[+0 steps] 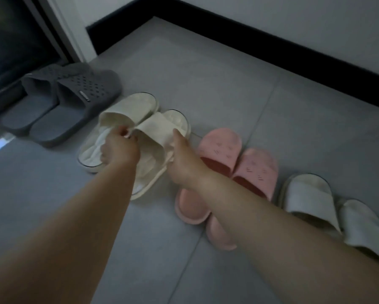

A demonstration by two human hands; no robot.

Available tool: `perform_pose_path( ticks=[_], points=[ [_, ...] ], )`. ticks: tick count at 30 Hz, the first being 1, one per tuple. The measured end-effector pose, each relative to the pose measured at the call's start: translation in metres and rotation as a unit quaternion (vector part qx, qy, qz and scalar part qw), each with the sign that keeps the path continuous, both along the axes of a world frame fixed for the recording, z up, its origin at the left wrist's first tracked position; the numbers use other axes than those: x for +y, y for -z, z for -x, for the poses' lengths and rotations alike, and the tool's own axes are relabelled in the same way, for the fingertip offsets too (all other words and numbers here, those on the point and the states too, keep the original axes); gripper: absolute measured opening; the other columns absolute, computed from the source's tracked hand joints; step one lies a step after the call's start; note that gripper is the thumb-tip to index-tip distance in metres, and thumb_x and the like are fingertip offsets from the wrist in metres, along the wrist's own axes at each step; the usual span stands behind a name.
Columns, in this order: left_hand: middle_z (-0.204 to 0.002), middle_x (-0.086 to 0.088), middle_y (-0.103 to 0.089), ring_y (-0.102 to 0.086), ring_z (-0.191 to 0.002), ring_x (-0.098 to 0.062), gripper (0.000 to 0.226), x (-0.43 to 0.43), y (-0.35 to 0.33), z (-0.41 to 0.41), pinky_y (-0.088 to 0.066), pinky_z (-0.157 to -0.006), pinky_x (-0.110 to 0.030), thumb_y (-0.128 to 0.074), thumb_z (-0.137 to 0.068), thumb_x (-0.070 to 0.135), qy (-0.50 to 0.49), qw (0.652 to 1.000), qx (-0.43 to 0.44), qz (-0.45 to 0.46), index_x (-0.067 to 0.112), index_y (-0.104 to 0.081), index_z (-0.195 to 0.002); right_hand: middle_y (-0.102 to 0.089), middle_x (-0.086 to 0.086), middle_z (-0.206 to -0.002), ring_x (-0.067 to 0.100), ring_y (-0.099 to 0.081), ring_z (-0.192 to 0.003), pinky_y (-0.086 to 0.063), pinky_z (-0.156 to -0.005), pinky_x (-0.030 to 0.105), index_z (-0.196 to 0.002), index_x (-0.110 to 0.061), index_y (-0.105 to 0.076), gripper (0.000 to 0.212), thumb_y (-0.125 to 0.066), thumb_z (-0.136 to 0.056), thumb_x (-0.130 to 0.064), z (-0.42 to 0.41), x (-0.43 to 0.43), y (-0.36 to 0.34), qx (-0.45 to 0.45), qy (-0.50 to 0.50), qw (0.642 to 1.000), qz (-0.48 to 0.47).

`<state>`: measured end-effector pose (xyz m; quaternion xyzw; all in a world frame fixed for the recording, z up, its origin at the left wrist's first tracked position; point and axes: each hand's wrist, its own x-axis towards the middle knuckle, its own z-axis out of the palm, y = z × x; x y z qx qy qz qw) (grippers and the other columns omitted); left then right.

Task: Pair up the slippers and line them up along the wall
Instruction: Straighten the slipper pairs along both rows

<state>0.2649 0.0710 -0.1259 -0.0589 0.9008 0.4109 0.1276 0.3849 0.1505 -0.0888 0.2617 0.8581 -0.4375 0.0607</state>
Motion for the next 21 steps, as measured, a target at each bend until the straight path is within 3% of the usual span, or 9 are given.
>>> perform_pose_path(
  ticks=[2,3,6,12,14,17,19,21],
  points=[
    [-0.130,-0.014,-0.054,-0.047,-0.121,-0.037,0.041,0.017,-0.014,-0.026,-0.036,-0.104,-0.046,-0.051,-0.086,0.023,-0.055,0.996,0.072,0.020,0.019,-0.045,-0.127,-0.020,0.016,-0.152,0.026,-0.024,-0.140,-0.017,-0.111,0.025,-0.145,-0.008,-0.011,0.070,-0.048,-0.086,-0.005,-0.039,-0.001,-0.009,0.055,0.012,0.998,-0.011],
    [-0.132,-0.014,-0.051,-0.044,-0.123,-0.036,0.046,0.028,-0.024,-0.043,-0.033,-0.105,-0.044,-0.050,-0.084,0.014,-0.053,0.992,0.117,-0.012,0.016,-0.042,-0.129,-0.026,0.013,-0.150,0.023,-0.027,-0.137,-0.017,-0.109,0.021,-0.144,-0.010,-0.017,0.070,-0.049,-0.083,-0.002,-0.066,-0.001,-0.014,0.070,0.022,0.997,-0.016],
    [-0.136,-0.010,-0.046,-0.039,-0.126,-0.029,0.060,0.065,-0.054,-0.099,-0.024,-0.109,-0.037,-0.049,-0.074,0.002,0.057,0.971,0.201,-0.119,0.011,-0.037,-0.132,-0.029,0.005,-0.147,0.015,-0.027,-0.136,-0.014,-0.108,0.011,-0.141,-0.014,-0.025,0.070,-0.051,-0.078,0.001,-0.164,0.006,-0.021,0.057,0.043,0.997,-0.019],
    [-0.116,-0.009,-0.061,-0.052,-0.111,-0.031,0.058,0.146,-0.117,-0.235,-0.039,-0.099,-0.041,-0.053,-0.072,-0.003,0.359,0.900,0.157,-0.189,0.010,-0.039,-0.127,-0.014,-0.004,-0.153,0.012,-0.015,-0.141,-0.012,-0.109,0.016,-0.142,-0.024,-0.021,0.063,-0.042,-0.086,-0.004,-0.387,0.064,-0.050,-0.174,0.018,0.982,-0.069],
    [-0.115,-0.005,-0.063,-0.053,-0.111,-0.030,0.058,0.166,-0.127,-0.288,-0.038,-0.100,-0.042,-0.058,-0.074,0.002,0.488,0.848,0.147,-0.142,0.014,-0.040,-0.127,-0.008,-0.005,-0.155,0.011,-0.011,-0.143,-0.009,-0.108,0.015,-0.144,-0.025,-0.019,0.064,-0.042,-0.086,-0.007,-0.458,0.092,-0.062,-0.223,0.020,0.971,-0.080],
    [-0.121,0.006,-0.058,-0.048,-0.115,-0.025,0.060,0.199,-0.139,-0.360,-0.028,-0.104,-0.037,-0.061,-0.076,0.018,0.664,0.727,0.176,-0.021,0.024,-0.036,-0.130,-0.011,-0.004,-0.154,0.013,-0.014,-0.142,-0.011,-0.112,0.020,-0.143,-0.026,-0.021,0.064,-0.045,-0.086,-0.009,-0.546,0.135,-0.071,-0.253,0.058,0.957,-0.133],
    [-0.128,0.006,-0.053,-0.045,-0.117,-0.023,0.059,0.222,-0.147,-0.407,-0.028,-0.103,-0.033,-0.061,-0.080,0.025,0.745,0.645,0.161,0.059,0.025,-0.034,-0.133,-0.020,-0.001,-0.150,0.015,-0.017,-0.140,-0.012,-0.112,0.022,-0.142,-0.022,-0.024,0.060,-0.044,-0.087,-0.008,-0.592,0.159,-0.072,-0.253,0.090,0.950,-0.159],
    [-0.133,0.000,-0.050,-0.047,-0.118,-0.022,0.056,0.242,-0.147,-0.455,-0.033,-0.099,-0.028,-0.061,-0.082,0.025,0.791,0.585,0.125,0.126,0.019,-0.038,-0.132,-0.023,0.003,-0.151,0.021,-0.020,-0.140,-0.018,-0.113,0.030,-0.142,-0.020,-0.023,0.060,-0.046,-0.088,-0.008,-0.624,0.180,-0.066,-0.250,0.132,0.947,-0.151]
  ],
)
